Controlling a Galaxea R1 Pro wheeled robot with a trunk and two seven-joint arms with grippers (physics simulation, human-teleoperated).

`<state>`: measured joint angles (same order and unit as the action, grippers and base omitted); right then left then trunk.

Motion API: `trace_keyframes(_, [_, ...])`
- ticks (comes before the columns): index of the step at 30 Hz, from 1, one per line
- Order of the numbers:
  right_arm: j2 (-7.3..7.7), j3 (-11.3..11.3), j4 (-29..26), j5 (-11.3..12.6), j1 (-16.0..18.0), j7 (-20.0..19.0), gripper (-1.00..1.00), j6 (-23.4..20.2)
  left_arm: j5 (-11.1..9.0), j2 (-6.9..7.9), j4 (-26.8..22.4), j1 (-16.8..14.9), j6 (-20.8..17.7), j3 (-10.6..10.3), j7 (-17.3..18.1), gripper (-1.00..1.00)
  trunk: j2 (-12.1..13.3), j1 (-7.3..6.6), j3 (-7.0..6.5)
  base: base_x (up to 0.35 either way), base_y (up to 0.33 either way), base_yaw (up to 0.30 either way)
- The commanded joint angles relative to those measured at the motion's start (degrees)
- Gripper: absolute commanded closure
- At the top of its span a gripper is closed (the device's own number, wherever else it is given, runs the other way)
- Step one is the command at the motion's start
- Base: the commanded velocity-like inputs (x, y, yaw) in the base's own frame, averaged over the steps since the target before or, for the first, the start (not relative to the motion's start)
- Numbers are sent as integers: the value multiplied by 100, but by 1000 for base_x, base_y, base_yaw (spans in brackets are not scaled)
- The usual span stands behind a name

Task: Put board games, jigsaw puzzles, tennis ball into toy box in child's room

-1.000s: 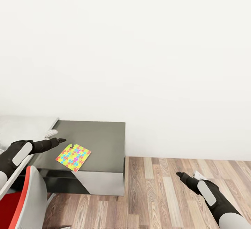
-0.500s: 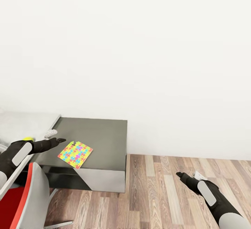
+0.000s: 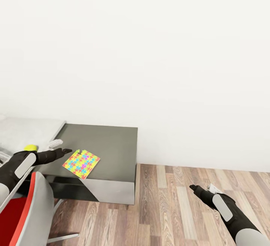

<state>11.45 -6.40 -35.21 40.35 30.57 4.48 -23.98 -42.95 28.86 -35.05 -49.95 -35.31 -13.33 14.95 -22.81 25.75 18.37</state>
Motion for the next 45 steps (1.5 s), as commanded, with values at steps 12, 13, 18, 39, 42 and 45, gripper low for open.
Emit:
trace_keyframes(12, [-2, -2, -13, 57, 2, 44, -100, -27, -12, 5, -2, -6, -11, -24, 16, -100, -11, 3, 8, 2, -25, -30])
trace_keyframes(13, [-2, -2, -13, 56, 2, 44, -100, -27, -12, 5, -2, -6, -11, -26, 16, -100, -11, 3, 8, 50, -1, -13])
trace_keyframes(18, [-2, -2, -13, 56, 2, 44, -100, -28, -12, 5, -2, -6, -11, -24, 16, -100, -11, 3, 8, 94, -1, -6])
trace_keyframes(39, [-2, -2, -13, 54, 2, 44, -100, -28, -12, 4, -2, -6, -11, -37, -6, -100, -11, 3, 8, 61, 0, 0])
trace_keyframes(42, [-2, 0, -13, 58, 2, 44, -100, -28, -12, 5, -2, -6, -11, -38, -3, -100, -11, 3, 8, 27, 0, 0])
trace_keyframes(45, [-2, 4, -13, 60, 2, 44, -100, -28, -12, 2, -2, -6, -11, -43, -1, -100, -11, 3, 8, 4, 0, 0])
